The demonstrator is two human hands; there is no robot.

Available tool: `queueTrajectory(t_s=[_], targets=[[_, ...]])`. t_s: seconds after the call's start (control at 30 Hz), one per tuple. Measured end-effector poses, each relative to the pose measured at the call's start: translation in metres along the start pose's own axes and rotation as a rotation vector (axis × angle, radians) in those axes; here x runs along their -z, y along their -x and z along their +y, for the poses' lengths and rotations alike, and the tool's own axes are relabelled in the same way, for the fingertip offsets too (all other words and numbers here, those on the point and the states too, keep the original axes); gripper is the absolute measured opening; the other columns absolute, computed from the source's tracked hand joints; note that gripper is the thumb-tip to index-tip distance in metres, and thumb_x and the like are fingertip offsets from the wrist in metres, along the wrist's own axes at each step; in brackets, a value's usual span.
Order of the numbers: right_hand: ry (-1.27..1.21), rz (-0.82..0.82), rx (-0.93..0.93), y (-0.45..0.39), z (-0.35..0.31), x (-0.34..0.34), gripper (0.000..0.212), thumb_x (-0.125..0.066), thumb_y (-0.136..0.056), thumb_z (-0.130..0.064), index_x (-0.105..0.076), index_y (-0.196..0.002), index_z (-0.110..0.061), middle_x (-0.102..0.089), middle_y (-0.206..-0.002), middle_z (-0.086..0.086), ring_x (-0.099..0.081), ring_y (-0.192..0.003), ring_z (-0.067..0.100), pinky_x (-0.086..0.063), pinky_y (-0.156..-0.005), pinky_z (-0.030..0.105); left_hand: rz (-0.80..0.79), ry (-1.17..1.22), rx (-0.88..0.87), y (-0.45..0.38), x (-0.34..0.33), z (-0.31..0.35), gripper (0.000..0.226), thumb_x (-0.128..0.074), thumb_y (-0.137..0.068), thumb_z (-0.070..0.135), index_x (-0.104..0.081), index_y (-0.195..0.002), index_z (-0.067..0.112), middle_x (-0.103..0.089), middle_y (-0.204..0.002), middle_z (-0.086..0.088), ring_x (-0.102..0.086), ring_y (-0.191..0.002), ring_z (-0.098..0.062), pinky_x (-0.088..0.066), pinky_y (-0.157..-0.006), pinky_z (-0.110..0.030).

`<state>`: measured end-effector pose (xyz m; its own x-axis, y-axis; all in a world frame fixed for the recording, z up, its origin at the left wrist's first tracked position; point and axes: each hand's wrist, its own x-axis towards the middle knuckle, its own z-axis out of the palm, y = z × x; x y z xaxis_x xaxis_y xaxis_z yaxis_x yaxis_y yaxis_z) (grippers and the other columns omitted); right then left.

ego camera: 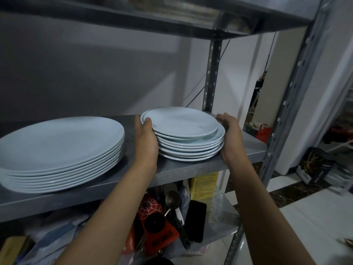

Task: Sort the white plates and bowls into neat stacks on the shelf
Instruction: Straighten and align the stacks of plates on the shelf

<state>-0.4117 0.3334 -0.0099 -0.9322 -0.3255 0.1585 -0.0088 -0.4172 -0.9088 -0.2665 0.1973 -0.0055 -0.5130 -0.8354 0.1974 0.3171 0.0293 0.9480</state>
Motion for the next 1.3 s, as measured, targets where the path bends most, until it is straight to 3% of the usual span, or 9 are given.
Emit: queueTrajectory(t_s=[0.23,0.4,0.5,0.6,0.8,0.93,1.03,1.2,1.3], targets=[[-0.059,-0.005,-0.043,0.002,0.000,0.001,0.036,-0.053,-0.088,-0.044,-0.071,-0.098,-0.014,-0.075,-0.097,0.010,-0.070,-0.093,0.031,-0.052,-0.091,0.046,-0.043,0.006,0.058,0.007,-0.003,0.004,0.031,-0.042,-0.095,0.030,-0.056,-0.119,0.016,-0.063,-0.107,0.006,-0.059,-0.101,-0.012,-0.044,-0.077,-0.025],[-0.121,0.013,-0.028,0.002,-0.003,0.002,0.029,-0.053,-0.091,-0.039,-0.070,-0.088,-0.016,-0.076,-0.086,0.006,-0.070,-0.085,0.026,-0.053,-0.087,0.043,-0.016,0.032,0.074,0.010,-0.004,0.009,0.015,-0.041,-0.098,0.026,-0.048,-0.109,0.020,-0.051,-0.089,0.015,-0.048,-0.080,0.004,-0.034,-0.063,-0.017],[-0.105,0.021,-0.023,0.004,-0.005,-0.001,0.028,-0.058,-0.088,-0.034,-0.070,-0.104,-0.014,-0.074,-0.094,0.006,-0.069,-0.091,0.028,-0.054,-0.087,0.043,-0.039,0.022,0.060,0.010,-0.003,0.009,0.017,-0.039,-0.098,0.027,-0.051,-0.106,0.019,-0.054,-0.090,0.012,-0.050,-0.080,0.002,-0.036,-0.064,-0.020],[-0.030,-0.012,0.003,0.003,-0.002,-0.001,0.021,-0.056,-0.089,-0.025,-0.073,-0.084,-0.014,-0.074,-0.084,0.004,-0.069,-0.085,0.027,-0.053,-0.086,0.043,-0.063,0.011,0.076,0.009,-0.003,0.006,0.015,-0.037,-0.098,0.029,-0.052,-0.101,0.024,-0.056,-0.092,0.014,-0.051,-0.084,0.001,-0.036,-0.065,-0.021],[0.181,0.000,0.042,0.004,0.003,-0.002,0.032,-0.054,-0.078,-0.036,-0.076,-0.091,-0.017,-0.074,-0.099,0.003,-0.067,-0.098,0.026,-0.049,-0.096,0.049,-0.069,-0.001,0.104,0.011,-0.003,0.005,0.036,-0.037,-0.099,0.034,-0.045,-0.133,0.025,-0.055,-0.117,0.008,-0.051,-0.095,-0.002,-0.038,-0.072,-0.023],[0.180,0.022,0.048,0.002,0.002,-0.002,0.031,-0.059,-0.079,-0.036,-0.075,-0.097,-0.017,-0.074,-0.102,0.002,-0.066,-0.101,0.024,-0.049,-0.097,0.048,0.001,-0.040,0.055,0.012,-0.003,0.008,0.054,-0.038,-0.100,0.030,-0.021,-0.151,0.024,-0.033,-0.152,0.004,-0.038,-0.130,-0.014,-0.027,-0.095,-0.024],[0.116,0.039,0.026,0.002,0.000,-0.002,0.022,-0.060,-0.079,-0.036,-0.076,-0.086,-0.022,-0.074,-0.094,0.002,-0.065,-0.102,0.028,-0.048,-0.097,0.048,-0.033,-0.113,-0.009,0.012,-0.003,0.006,0.048,-0.037,-0.100,0.030,-0.032,-0.147,0.022,-0.040,-0.145,0.007,-0.038,-0.132,-0.013,-0.028,-0.100,-0.025],[0.110,0.024,0.004,0.004,0.000,0.000,0.043,-0.061,-0.077,-0.041,-0.069,-0.110,-0.016,-0.072,-0.107,0.008,-0.066,-0.103,0.029,-0.048,-0.097,0.050,-0.103,-0.249,-0.069,0.012,-0.005,0.000,0.044,-0.036,-0.093,0.034,-0.050,-0.130,0.013,-0.049,-0.140,-0.004,-0.044,-0.129,-0.021,-0.032,-0.111,-0.046],[0.156,0.016,0.023,0.004,0.000,-0.001,0.034,-0.061,-0.075,-0.035,-0.073,-0.102,-0.017,-0.071,-0.109,0.006,-0.064,-0.106,0.029,-0.046,-0.100,0.050,-0.071,-0.185,-0.035,0.012,-0.004,0.002,0.044,-0.036,-0.098,0.033,-0.041,-0.140,0.021,-0.044,-0.138,0.009,-0.042,-0.123,-0.011,-0.030,-0.103,-0.029]])
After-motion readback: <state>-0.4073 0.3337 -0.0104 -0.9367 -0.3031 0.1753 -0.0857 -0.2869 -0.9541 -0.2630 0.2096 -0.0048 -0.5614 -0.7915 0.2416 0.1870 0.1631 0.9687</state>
